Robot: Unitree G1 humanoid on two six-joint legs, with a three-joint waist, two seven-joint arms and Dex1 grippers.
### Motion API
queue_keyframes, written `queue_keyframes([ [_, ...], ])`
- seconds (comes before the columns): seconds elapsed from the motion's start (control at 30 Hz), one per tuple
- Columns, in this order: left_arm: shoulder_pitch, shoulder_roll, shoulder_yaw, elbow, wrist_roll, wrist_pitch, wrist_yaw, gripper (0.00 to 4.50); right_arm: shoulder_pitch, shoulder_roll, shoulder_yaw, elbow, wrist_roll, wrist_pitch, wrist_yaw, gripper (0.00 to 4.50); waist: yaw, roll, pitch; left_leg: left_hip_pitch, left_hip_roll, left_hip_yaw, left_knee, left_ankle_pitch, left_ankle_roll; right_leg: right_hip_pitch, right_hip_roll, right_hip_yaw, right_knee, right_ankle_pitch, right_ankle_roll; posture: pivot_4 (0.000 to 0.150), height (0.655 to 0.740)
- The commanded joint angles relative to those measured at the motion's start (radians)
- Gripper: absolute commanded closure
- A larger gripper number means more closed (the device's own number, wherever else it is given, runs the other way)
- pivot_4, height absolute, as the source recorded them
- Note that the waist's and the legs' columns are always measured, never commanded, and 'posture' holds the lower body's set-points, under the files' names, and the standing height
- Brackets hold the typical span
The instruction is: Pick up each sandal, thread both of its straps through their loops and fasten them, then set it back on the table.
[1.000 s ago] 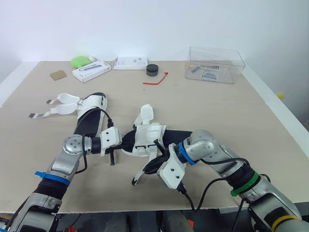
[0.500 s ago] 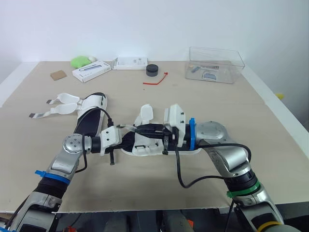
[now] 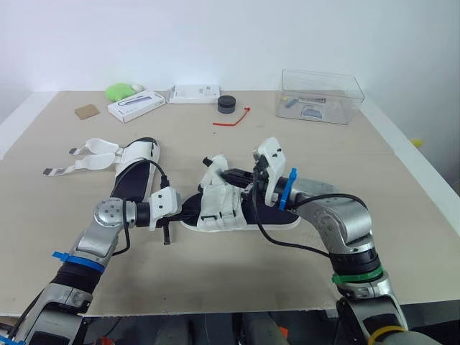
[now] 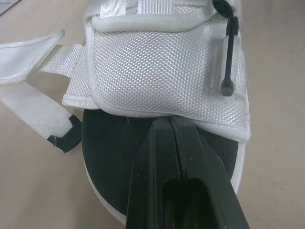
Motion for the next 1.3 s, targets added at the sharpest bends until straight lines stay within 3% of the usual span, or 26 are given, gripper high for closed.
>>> queue_keyframes([
  [0.03, 0.027, 0.013, -0.030, 0.019, 0.040, 0.016, -0.011, 4.50, -0.008, 0.006, -0.051, -0.004, 0.013, 0.031, -0.043, 4.44, 0.000, 0.000, 0.000, 0.000, 0.000, 0.000, 0.000, 0.000, 0.000, 0.000, 0.000, 0.000, 0.000, 0.000, 0.000, 0.150, 0.7400],
  [0.57, 0.027, 0.015, -0.031, 0.015, 0.043, 0.014, -0.010, 4.50, 0.004, 0.043, -0.112, 0.027, 0.065, 0.104, -0.122, 4.44, -0.002, 0.000, 0.000, 0.000, 0.000, 0.000, 0.000, 0.000, 0.000, 0.000, 0.000, 0.000, 0.000, 0.000, 0.001, 0.150, 0.7400],
  [0.6, 0.028, 0.015, -0.031, 0.014, 0.043, 0.014, -0.010, 4.50, 0.005, 0.040, -0.113, 0.028, 0.063, 0.103, -0.125, 3.96, -0.002, 0.000, 0.000, 0.000, 0.000, 0.000, 0.000, 0.000, 0.000, 0.000, 0.000, 0.000, 0.000, 0.000, 0.001, 0.150, 0.7400],
  [0.63, 0.029, 0.015, -0.030, 0.014, 0.043, 0.015, -0.009, 4.50, 0.007, 0.024, -0.102, 0.028, 0.050, 0.090, -0.118, 3.82, -0.002, 0.000, 0.000, 0.000, 0.000, 0.000, 0.000, 0.000, 0.000, 0.000, 0.000, 0.000, 0.000, 0.000, 0.001, 0.150, 0.7400],
  [0.7, 0.031, 0.016, -0.030, 0.012, 0.043, 0.015, -0.008, 4.50, 0.007, -0.004, -0.078, 0.023, 0.026, 0.059, -0.105, 3.11, -0.002, 0.000, 0.000, -0.001, 0.000, 0.000, 0.000, 0.000, 0.000, 0.000, 0.000, 0.000, -0.001, 0.000, 0.001, 0.150, 0.7400],
  [0.8, 0.034, 0.017, -0.029, 0.008, 0.043, 0.017, -0.007, 4.50, -0.001, -0.043, -0.038, 0.005, -0.013, -0.003, -0.074, 1.73, -0.002, 0.000, 0.000, -0.001, 0.000, 0.000, -0.001, 0.000, 0.000, 0.000, 0.000, 0.000, -0.002, -0.001, 0.001, 0.150, 0.7400],
  [1.07, 0.028, 0.020, -0.026, 0.009, 0.042, 0.018, -0.008, 4.50, -0.104, -0.078, 0.036, 0.010, -0.076, -0.198, 0.050, 1.73, -0.003, 0.001, 0.000, -0.001, 0.000, 0.000, -0.003, 0.000, 0.000, -0.001, 0.001, 0.000, -0.002, -0.001, 0.002, 0.150, 0.7400],
  [1.13, 0.026, 0.020, -0.025, 0.011, 0.042, 0.016, -0.009, 4.50, -0.124, -0.067, 0.055, 0.020, -0.068, -0.217, 0.092, 2.27, -0.002, 0.001, 0.000, -0.001, 0.000, 0.000, -0.003, 0.000, 0.000, -0.001, 0.001, 0.000, -0.002, -0.001, 0.002, 0.150, 0.7400],
  [1.23, 0.019, 0.016, -0.026, 0.017, 0.044, 0.015, -0.009, 4.50, -0.136, -0.062, 0.090, 0.059, -0.063, -0.213, 0.150, 3.72, -0.002, 0.001, 0.000, -0.001, 0.000, -0.001, -0.003, 0.000, 0.000, -0.001, 0.001, 0.000, -0.002, -0.001, 0.001, 0.150, 0.7400],
  [1.3, 0.017, 0.015, -0.026, 0.017, 0.045, 0.013, -0.008, 4.50, -0.133, -0.074, 0.123, 0.124, -0.084, -0.212, 0.188, 4.41, -0.002, 0.001, 0.000, -0.001, 0.000, 0.000, -0.003, 0.000, 0.000, -0.001, 0.001, 0.000, -0.002, -0.001, 0.001, 0.150, 0.7400],
])
